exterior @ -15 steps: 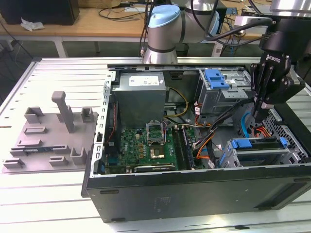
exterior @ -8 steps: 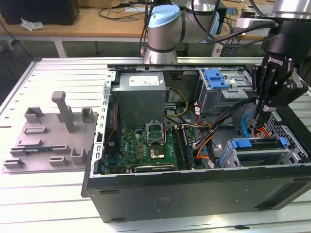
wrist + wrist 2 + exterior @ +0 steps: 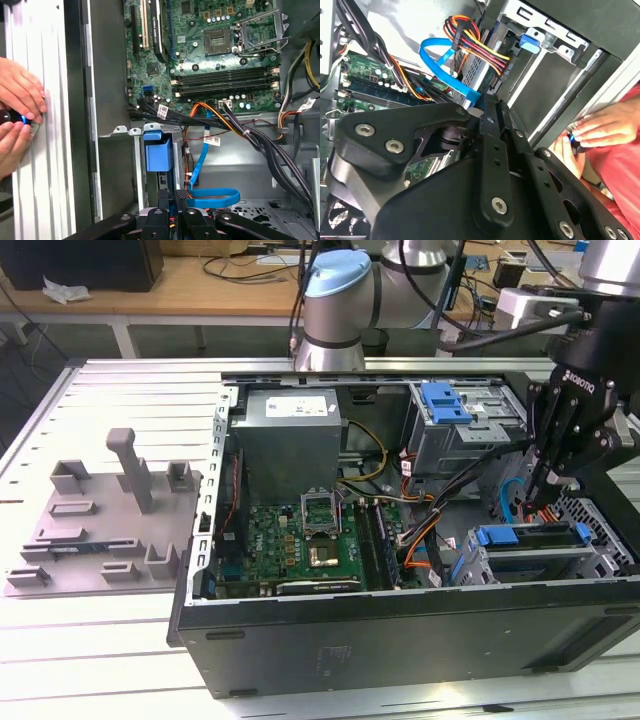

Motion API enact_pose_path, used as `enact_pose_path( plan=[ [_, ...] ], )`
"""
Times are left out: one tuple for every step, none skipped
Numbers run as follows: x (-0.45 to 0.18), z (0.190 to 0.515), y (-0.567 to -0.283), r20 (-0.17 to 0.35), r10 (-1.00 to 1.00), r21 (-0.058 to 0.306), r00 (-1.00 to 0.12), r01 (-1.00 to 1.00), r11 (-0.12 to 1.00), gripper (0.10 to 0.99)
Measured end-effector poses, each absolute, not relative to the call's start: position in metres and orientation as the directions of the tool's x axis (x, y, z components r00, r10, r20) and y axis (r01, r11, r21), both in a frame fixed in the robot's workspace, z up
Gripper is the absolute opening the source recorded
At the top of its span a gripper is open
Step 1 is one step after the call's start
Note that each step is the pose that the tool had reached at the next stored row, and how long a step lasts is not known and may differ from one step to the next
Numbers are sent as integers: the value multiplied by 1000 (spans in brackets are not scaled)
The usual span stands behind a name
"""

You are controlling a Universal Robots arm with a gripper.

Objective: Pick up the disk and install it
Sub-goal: 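Insert the second disk wire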

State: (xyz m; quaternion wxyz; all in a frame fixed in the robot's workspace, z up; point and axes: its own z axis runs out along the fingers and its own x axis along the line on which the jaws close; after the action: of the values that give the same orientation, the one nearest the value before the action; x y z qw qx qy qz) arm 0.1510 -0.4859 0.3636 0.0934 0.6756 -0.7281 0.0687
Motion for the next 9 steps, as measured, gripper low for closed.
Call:
enact_pose_path(
  plan=[
    [151, 364, -487, 221, -973, 23, -71, -997, 77, 165],
    [151, 364, -488, 213, -975, 19, -71, -997, 77, 165],
    [151, 364, -489, 204, -976, 16, -72, -997, 77, 165],
    [151, 364, -491, 195, -978, 11, -73, -997, 77, 165],
    [151, 364, -492, 186, -980, 6, -74, -997, 77, 165],
    [151, 364, -493, 175, -982, 0, -76, -997, 77, 165],
    [151, 364, -495, 166, -983, -5, -77, -997, 77, 165],
    [151, 364, -497, 159, -984, -7, -77, -997, 77, 165],
    [151, 363, -498, 154, -985, -8, -77, -997, 77, 165]
  ],
)
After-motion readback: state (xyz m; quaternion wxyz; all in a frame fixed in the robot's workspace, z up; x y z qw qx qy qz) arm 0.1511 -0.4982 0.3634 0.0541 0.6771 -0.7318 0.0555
